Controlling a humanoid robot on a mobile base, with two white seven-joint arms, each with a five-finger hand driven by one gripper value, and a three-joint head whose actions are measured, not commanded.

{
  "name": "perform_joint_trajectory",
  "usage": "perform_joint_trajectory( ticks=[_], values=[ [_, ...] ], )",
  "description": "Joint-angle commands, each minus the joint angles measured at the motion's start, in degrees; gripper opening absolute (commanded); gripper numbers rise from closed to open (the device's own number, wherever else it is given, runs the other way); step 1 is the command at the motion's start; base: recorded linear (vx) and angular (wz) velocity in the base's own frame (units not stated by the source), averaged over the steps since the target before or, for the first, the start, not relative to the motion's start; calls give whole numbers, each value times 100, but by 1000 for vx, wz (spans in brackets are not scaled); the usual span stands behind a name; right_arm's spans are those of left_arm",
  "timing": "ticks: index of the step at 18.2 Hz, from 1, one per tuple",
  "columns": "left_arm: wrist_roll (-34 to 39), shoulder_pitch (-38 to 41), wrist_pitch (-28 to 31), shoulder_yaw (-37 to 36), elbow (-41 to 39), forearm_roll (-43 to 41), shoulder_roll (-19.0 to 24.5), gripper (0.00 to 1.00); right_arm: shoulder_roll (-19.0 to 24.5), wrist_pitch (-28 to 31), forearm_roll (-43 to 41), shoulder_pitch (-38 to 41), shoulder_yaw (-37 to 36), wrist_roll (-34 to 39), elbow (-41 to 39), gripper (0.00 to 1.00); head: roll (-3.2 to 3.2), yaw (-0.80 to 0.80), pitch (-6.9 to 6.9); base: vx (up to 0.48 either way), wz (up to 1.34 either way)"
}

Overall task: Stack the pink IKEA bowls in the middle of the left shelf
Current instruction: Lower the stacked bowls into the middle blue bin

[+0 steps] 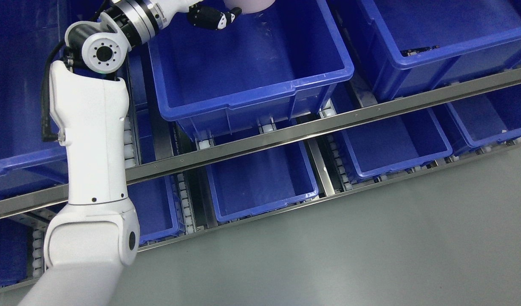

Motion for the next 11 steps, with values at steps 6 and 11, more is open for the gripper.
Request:
perform_joint_trajectory(
  ticks=[6,11],
  values=[
    [-14,57,5,-72,770,-17,224,11,-100,4,0,0,0,-16,0,100,0,0,0,3,-10],
    [21,189,5,-99,735,35,75,44,-100,4,0,0,0,-16,0,100,0,0,0,0,0]
  ],
)
